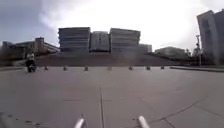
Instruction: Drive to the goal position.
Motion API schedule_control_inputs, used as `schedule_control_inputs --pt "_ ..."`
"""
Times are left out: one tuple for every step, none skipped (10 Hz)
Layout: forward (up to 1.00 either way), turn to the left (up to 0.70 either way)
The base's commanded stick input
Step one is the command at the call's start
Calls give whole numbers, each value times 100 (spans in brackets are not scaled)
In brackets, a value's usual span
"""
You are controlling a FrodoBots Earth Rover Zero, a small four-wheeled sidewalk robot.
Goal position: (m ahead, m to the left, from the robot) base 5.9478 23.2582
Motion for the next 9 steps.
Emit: schedule_control_inputs --pt "100 0" --pt "100 0" --pt "100 0" --pt "100 0" --pt "100 0" --pt "100 0" --pt "100 0" --pt "100 0" --pt "100 27"
